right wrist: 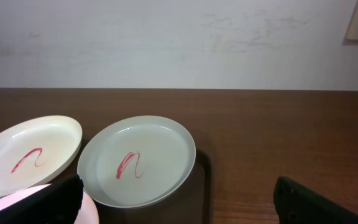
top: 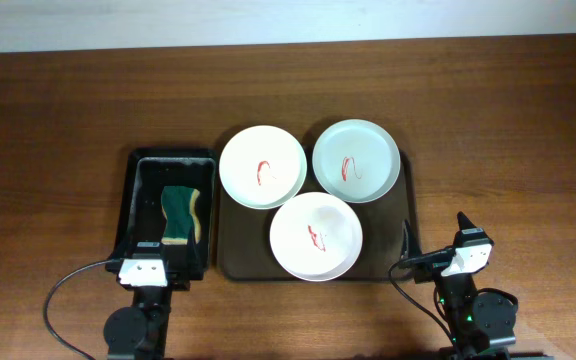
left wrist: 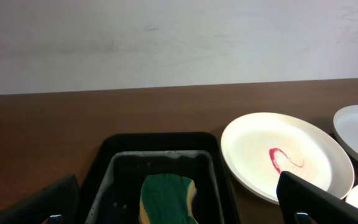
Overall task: Clean dirty plates on tray and stack at the side
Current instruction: 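Move both grippers from rest toward the sponge basin and plates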
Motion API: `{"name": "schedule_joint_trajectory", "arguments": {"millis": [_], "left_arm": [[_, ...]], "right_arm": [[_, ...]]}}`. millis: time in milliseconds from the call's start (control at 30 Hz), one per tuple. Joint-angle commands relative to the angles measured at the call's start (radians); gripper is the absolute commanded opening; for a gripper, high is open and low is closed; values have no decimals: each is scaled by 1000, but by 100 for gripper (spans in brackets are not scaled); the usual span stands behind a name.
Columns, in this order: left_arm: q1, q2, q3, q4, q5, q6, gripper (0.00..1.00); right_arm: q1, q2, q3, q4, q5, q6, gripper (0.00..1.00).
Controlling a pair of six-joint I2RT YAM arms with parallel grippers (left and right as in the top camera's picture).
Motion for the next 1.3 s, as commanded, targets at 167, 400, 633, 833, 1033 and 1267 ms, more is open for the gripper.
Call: {"name": "schedule_joint_trajectory", "arguments": {"millis": [167,400,633,833,1033,1267], "left_arm": [[1,-6,-5,-2,11,20,99],[1,-6,-5,-2,11,20,99],[1,-6,-5,-2,11,20,99],[1,-6,-5,-2,12,19,100],[1,-6,-2,-6,12,19,99],[1,71,183,-271,11,19,99]], "right_arm": [[-3,-6,-5,-5,9,2,99],[-3,-6,-5,-5,9,2,99],[-3,-6,-5,-5,8,2,99],[-3,-6,-5,-5,9,2,99],[-3,-6,-5,-3,8,10,99],[-3,37,110,-157,8,10,99]]}}
